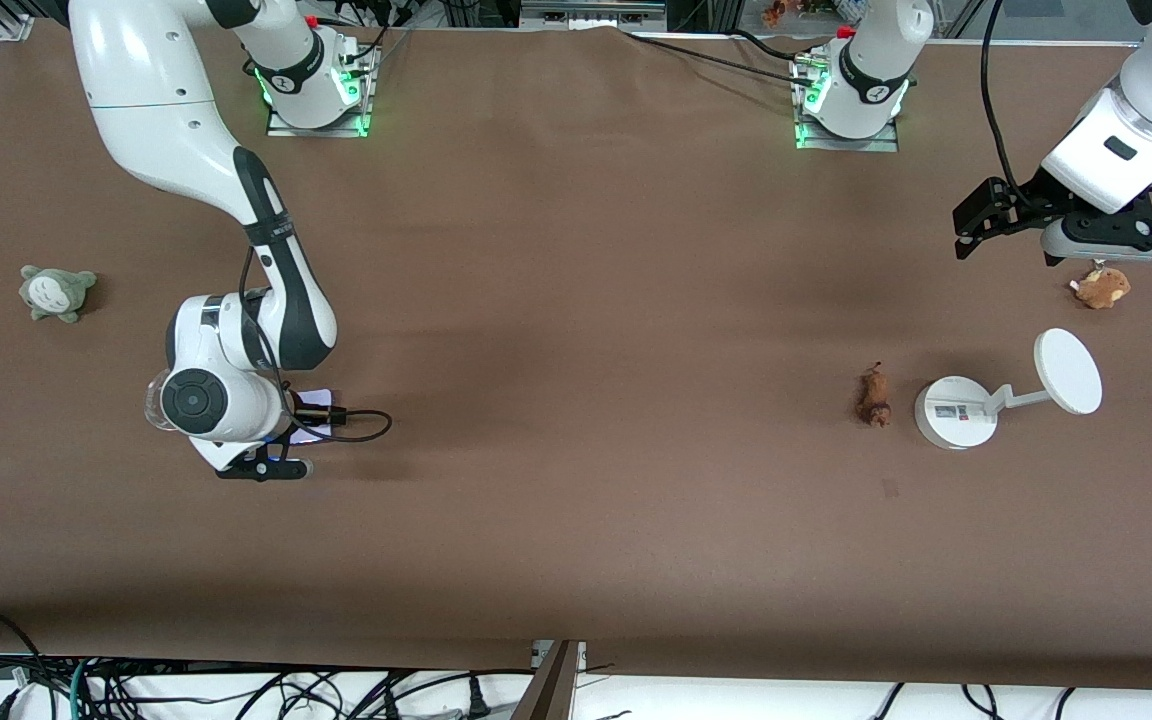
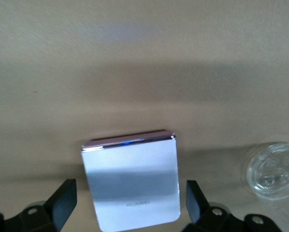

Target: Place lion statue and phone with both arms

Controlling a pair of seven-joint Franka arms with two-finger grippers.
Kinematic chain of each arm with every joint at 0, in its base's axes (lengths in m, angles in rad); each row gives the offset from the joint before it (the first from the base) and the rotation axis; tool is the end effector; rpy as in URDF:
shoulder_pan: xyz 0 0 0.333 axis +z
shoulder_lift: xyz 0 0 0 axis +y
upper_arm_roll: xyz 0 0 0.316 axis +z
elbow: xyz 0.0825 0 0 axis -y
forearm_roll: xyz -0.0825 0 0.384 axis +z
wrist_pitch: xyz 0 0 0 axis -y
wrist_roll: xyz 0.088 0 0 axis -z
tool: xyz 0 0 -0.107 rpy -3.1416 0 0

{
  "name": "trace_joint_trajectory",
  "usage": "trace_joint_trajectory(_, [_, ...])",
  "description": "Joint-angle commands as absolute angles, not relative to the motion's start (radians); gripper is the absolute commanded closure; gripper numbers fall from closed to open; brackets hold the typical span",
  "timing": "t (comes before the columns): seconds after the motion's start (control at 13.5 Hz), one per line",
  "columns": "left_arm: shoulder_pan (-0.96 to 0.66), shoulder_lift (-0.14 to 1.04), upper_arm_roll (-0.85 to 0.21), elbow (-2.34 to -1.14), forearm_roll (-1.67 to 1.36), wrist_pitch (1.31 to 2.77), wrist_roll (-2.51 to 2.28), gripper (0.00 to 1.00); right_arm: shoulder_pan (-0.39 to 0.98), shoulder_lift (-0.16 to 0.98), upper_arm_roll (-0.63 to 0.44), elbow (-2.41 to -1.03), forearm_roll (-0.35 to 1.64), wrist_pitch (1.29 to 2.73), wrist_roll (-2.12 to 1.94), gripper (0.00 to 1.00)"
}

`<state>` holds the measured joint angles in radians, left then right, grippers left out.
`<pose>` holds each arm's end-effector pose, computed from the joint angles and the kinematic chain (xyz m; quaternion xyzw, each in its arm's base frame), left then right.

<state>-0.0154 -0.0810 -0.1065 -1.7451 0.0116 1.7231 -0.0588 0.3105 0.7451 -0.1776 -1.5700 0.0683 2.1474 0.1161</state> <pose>0.5368 -0.0668 0.5991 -0.9990 0.0322 -0.0300 0.0074 0.6748 0.1084 0.1958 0.9964 0.0059 -0.0727 0.0440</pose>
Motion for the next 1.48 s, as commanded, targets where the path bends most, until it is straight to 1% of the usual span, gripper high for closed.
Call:
trace_joint_trajectory(0.0, [-0.014,-0.083,-0.107,-1.735,0.003,1.707,-0.057,0.00,0.311,0.700,-0.172,-1.565,0.058,2.135,0.106,0.00])
trace_joint_trajectory(0.15, [-0.014,-0.083,-0.107,-1.735,0.003,1.707,-0.055,0.00,0.313,0.664,-0.172,-1.543,0.057,2.111,0.107,0.00])
trace_joint_trajectory(0.37, [-0.014,-0.083,-0.109,-1.735,0.002,1.706,-0.057,0.00,0.310,0.582,-0.178,-1.510,0.049,2.036,0.103,0.00])
trace_joint_trajectory(0.52, [-0.014,-0.083,-0.109,-1.735,0.003,1.706,-0.055,0.00,0.302,0.531,-0.186,-1.464,0.000,1.936,0.092,0.00])
trace_joint_trajectory(0.74, [-0.014,-0.083,-0.107,-1.735,0.003,1.706,-0.055,0.00,0.289,0.511,-0.238,-1.323,0.006,1.728,-0.035,0.00])
trace_joint_trajectory(0.81, [-0.014,-0.083,-0.107,-1.735,0.003,1.706,-0.055,0.00,0.266,0.499,-0.233,-1.306,0.006,1.704,-0.075,0.00])
trace_joint_trajectory(1.04, [-0.014,-0.083,-0.109,-1.735,0.003,1.706,-0.055,0.00,0.209,0.373,-0.206,-1.356,0.011,1.652,-0.083,0.00])
trace_joint_trajectory(1.11, [-0.014,-0.083,-0.110,-1.735,0.003,1.704,-0.055,0.00,0.165,0.321,-0.158,-1.383,0.012,1.625,-0.077,0.00])
trace_joint_trajectory(1.26, [-0.014,-0.083,-0.110,-1.735,0.003,1.704,-0.055,0.00,0.077,0.199,-0.053,-1.466,0.015,1.617,-0.075,0.00])
trace_joint_trajectory(1.41, [-0.015,-0.083,-0.110,-1.735,0.003,1.704,-0.057,0.00,0.075,0.111,-0.041,-1.549,0.006,1.617,-0.078,0.00])
